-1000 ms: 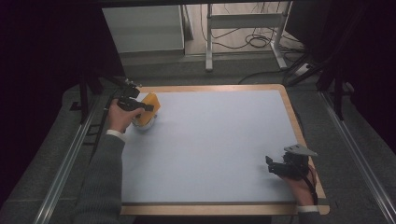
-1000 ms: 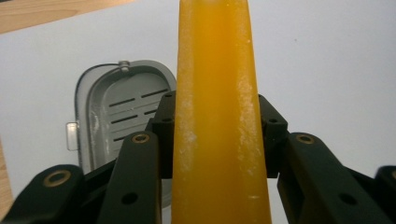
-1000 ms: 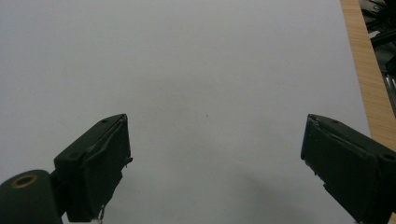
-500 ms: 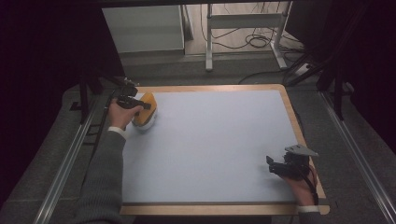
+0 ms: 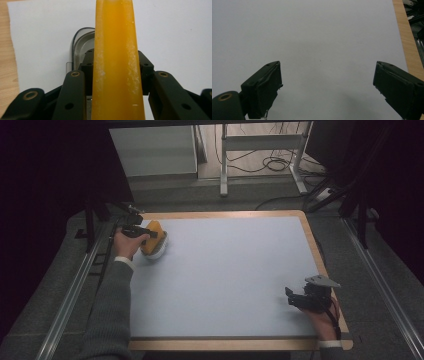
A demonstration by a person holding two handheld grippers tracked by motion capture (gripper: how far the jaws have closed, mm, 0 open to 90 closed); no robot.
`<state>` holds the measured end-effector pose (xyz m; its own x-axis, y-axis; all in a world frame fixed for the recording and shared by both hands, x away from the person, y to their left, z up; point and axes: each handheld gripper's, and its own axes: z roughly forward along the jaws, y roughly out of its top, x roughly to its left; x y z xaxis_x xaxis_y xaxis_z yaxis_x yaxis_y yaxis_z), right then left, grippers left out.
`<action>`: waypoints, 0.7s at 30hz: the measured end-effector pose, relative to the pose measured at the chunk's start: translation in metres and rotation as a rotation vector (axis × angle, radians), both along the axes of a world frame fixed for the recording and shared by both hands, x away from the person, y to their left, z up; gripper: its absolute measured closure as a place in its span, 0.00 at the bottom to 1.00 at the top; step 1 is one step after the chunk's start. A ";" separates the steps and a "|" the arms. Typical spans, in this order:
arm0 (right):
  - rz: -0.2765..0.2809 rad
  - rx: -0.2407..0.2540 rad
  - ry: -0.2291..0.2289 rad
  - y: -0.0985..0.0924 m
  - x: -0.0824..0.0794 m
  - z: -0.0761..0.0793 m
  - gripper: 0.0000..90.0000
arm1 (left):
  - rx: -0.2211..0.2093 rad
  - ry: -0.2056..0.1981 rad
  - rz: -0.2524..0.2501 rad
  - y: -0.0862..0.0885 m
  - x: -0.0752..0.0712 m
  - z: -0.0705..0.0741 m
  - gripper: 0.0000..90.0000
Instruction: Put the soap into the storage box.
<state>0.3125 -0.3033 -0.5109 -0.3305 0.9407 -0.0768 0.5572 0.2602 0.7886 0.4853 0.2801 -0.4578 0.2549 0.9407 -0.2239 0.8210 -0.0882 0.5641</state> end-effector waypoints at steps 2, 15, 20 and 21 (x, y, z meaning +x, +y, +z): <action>0.000 -0.001 0.002 0.000 0.000 0.000 0.09 | -0.001 0.001 0.006 0.001 0.000 -0.002 0.68; -0.002 -0.002 0.005 0.000 0.000 -0.002 0.09 | -0.012 -0.001 0.024 -0.003 0.004 -0.013 0.68; -0.001 -0.003 0.005 0.000 0.000 -0.002 0.09 | -0.008 -0.020 0.019 -0.004 0.003 -0.009 0.66; 0.000 -0.004 0.005 0.000 0.000 -0.002 0.09 | -0.001 -0.014 0.017 -0.004 0.003 -0.008 0.65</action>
